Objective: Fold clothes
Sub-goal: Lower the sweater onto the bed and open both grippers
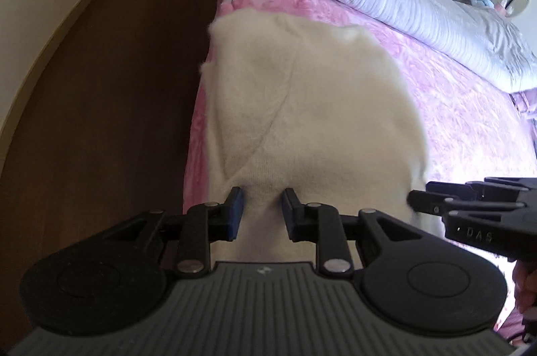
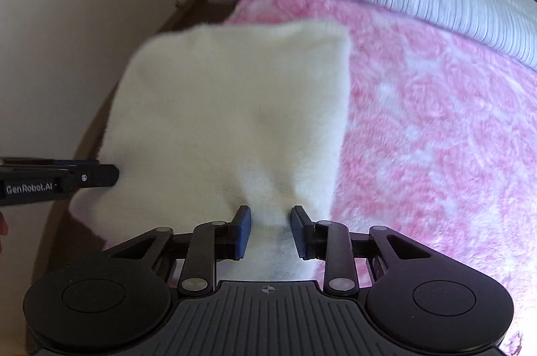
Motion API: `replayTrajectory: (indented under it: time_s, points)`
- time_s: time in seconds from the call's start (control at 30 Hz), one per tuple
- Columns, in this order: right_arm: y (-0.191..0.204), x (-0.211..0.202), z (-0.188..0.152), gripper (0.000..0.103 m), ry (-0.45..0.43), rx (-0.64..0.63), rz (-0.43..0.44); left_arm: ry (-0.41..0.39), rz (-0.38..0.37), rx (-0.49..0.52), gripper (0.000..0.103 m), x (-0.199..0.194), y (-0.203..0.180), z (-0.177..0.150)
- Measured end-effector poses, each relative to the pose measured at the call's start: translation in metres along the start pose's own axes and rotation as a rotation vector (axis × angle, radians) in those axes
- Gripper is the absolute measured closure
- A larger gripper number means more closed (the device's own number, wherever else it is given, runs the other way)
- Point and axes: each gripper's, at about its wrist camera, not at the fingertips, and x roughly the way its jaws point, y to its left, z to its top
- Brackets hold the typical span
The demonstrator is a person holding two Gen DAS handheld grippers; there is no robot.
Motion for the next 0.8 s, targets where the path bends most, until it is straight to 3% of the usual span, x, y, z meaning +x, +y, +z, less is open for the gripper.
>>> replayTrajectory:
  time_s: [0.13, 0.3, 0.5, 0.67, 0.8]
  points:
    - [0.004, -0.002, 0.001, 0.071, 0.035, -0.036, -0.019, 0.052, -0.006, -0.007, 0.084, -0.006, 0.002, 0.014]
    - [-0.024, -0.014, 0.032, 0.071, 0.061, 0.104, 0.032, 0.054, -0.016, 0.003, 0.086, -0.032, -0.003, 0.042]
    - [-0.041, -0.012, 0.073, 0.071, 0.049, 0.176, 0.022, 0.06, -0.009, 0.062, 0.086, -0.01, -0.012, 0.069]
    - [-0.032, 0.022, 0.067, 0.07, 0.082, 0.135, -0.004, 0.114, -0.01, 0.054, 0.085, 0.031, -0.001, 0.076]
    - [-0.029, 0.024, 0.073, 0.069, 0.114, 0.067, 0.006, 0.151, -0.014, 0.036, 0.084, 0.029, 0.004, 0.082]
